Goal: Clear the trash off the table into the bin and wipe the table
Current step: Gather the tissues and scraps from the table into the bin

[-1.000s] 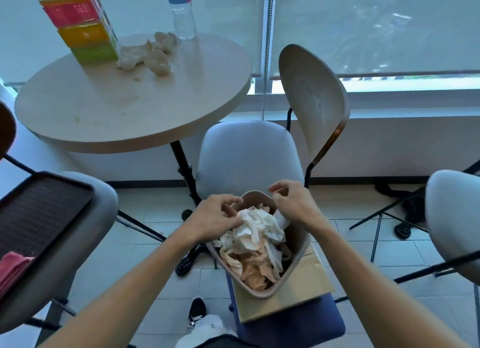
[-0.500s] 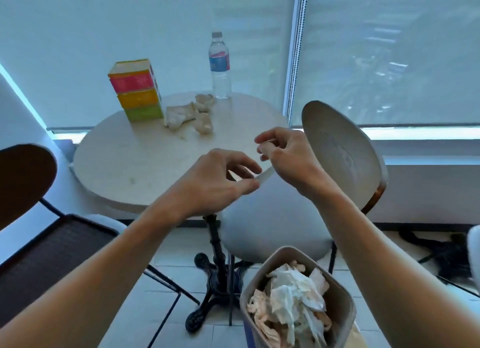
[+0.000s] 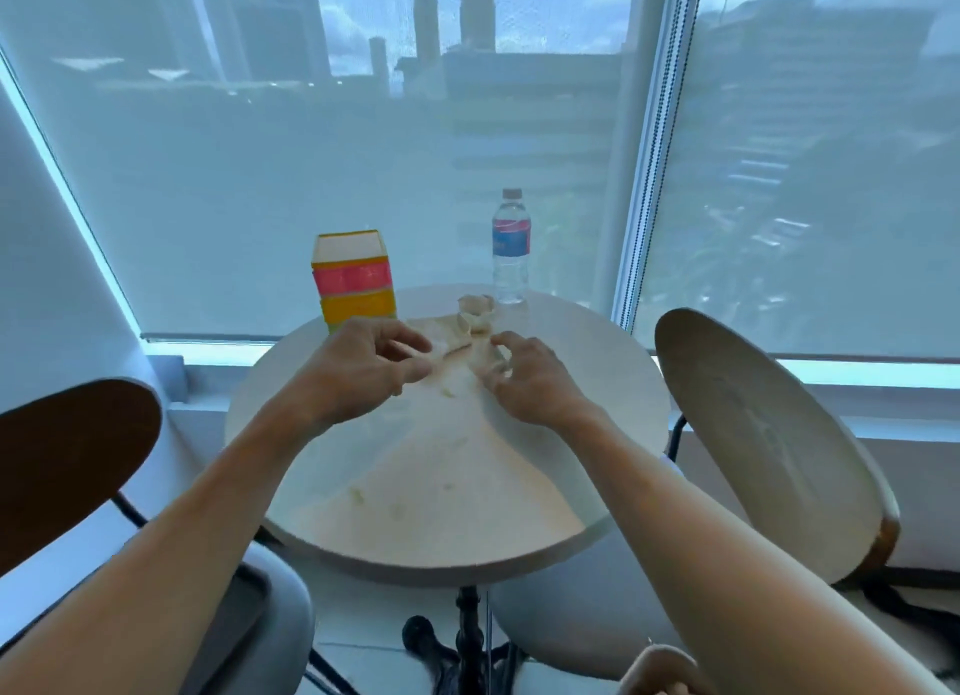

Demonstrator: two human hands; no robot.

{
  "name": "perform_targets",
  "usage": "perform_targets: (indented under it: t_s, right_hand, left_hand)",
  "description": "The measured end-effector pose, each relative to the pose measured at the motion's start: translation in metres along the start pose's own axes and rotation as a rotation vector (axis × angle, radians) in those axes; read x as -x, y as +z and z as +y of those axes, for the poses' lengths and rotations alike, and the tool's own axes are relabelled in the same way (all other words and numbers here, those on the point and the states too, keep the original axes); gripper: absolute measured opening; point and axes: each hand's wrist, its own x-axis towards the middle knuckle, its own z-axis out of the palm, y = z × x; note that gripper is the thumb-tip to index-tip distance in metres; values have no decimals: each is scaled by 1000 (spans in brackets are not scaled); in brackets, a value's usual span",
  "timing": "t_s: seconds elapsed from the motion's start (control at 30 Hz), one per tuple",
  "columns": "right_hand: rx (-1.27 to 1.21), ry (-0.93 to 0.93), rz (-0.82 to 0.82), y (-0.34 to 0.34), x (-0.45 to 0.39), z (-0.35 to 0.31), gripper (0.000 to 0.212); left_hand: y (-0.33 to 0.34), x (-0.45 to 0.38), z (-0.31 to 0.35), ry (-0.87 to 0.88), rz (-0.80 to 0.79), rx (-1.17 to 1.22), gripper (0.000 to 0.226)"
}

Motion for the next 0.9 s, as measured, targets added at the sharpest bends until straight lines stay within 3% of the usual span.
perform_targets:
  t_s: [0.2,0.3,0.4,0.47,0.53,0.67,0.73,0.8,0.9]
  right_hand:
    - [-192,20,81,0,-19,-17,32]
    - [-422,-5,-6,4,-29,-39,38]
    - [-521,8,-200,6,-34,-60,33]
    - [-602,-6,-316,8,-40,-65,33]
    - [-635,-13,-280,13,-47,-68,35]
    - [-76,-102,72,32,-64,-59,29]
    - [232,-107,-13,42,-68,-52,43]
    - [388,-100,-85,49,-71,-45,45]
    - [292,-126,-11,52,-70,-42,30]
  left_hand:
    - [-17,-30,-29,27,18,8,37]
    - [-14,-40,-35,125,-4,-28,50]
    - [-11,-46,-39,227,-38,-2,43]
    - [-14,-50,-46,251,58,41,28]
    - [-19,-55,-53,215,174,43,19]
    - [-25,-57,-61,113,219,16,9]
    - [-24,-56,-64,75,213,-3,8]
    - [-24,-54,-68,55,211,-5,7]
    - [-23,-50,-72,27,190,22,16]
